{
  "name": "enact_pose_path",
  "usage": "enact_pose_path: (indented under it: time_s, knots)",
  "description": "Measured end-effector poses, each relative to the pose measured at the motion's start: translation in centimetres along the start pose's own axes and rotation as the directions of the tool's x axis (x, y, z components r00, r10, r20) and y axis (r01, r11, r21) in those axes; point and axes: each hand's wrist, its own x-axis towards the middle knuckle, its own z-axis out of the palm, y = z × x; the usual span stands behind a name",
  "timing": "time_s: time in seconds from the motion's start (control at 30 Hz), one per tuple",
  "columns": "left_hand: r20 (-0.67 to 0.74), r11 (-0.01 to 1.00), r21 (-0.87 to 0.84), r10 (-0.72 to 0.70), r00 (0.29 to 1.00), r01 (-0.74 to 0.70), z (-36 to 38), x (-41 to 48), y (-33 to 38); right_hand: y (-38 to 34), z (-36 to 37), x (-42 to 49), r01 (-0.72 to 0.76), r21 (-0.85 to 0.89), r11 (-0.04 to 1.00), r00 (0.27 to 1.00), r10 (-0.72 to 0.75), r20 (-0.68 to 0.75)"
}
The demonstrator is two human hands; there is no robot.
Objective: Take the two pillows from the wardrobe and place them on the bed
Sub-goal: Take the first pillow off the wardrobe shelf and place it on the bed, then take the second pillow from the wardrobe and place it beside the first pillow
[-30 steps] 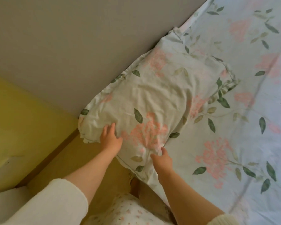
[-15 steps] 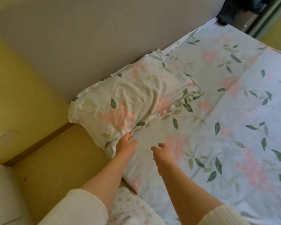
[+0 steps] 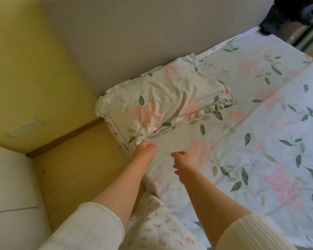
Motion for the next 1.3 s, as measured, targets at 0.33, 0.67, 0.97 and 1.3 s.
enact_pose_path:
  time_s: [0.33, 0.67, 0.97, 1.3]
  knots:
    - [-0.005, 0.998, -0.034, -0.05, 0.999, 0.05, 0.5, -4.7, -4.1, 5.3, 0.1, -2.8, -0.021, -0.029, 0.999, 1.0, 0.021, 0.016]
    - [-0.099, 0.988, -0.142, -0.076, 0.992, 0.061, 3.8, -14.3, -9.7, 12.0, -4.2, -6.1, 0.043, -0.103, 0.994, 0.991, -0.029, 0.134]
    - [-0.209, 0.979, -0.195, -0.099, 0.973, 0.058, 3.0, -20.8, -15.9, 17.3, -3.8, -11.1, 0.109, -0.206, 0.972, 0.976, -0.066, 0.206]
    - [-0.32, 0.958, -0.288, -0.098, 0.943, 0.001, 1.1, -28.2, -21.8, 22.4, -2.2, -17.8, 0.18, -0.214, 0.96, 0.939, -0.103, 0.327]
